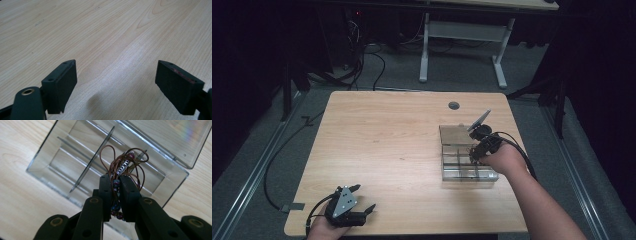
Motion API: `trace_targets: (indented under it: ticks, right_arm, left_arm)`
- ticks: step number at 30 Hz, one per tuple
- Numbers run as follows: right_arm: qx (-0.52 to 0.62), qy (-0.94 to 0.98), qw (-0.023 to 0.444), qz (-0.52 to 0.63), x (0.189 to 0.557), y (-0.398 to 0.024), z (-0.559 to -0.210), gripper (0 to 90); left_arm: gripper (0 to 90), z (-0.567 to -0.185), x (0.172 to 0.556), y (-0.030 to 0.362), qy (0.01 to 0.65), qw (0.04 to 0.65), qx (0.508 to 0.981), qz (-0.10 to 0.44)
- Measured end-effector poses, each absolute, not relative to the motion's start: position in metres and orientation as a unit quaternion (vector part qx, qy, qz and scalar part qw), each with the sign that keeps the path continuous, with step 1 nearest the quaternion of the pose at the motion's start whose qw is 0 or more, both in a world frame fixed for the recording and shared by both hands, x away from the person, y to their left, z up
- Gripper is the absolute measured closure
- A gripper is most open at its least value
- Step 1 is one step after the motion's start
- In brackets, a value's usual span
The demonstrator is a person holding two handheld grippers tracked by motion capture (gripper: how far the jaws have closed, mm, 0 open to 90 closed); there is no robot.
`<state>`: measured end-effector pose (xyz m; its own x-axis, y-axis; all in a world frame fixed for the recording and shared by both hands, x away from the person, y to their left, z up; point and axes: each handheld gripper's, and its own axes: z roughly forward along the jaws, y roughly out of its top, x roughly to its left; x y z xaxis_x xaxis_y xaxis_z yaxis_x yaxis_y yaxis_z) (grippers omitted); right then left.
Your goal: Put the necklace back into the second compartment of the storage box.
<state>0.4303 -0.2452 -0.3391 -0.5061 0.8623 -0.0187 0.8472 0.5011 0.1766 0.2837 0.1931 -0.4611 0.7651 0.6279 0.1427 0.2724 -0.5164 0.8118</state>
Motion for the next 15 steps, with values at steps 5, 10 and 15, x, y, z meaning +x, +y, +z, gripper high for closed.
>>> trace_targets:
  ticks: [5,10,15]
  right_arm:
    - [0.498,0.863,0.047,0.066,0.443,-0.24,-0.352,81.3]
    - [0.5,0.863,0.044,0.062,0.451,-0.238,-0.359,81.3]
    - [0.502,0.862,0.039,0.066,0.457,-0.235,-0.364,81.2]
  left_arm:
    - [18.0,-0.461,0.284,0.193,0.266,0.414,0.844,0.214]
    - [17.9,-0.461,0.284,0.193,0.265,0.414,0.844,0.214]
    - [18.0,-0.461,0.284,0.193,0.265,0.414,0.844,0.213]
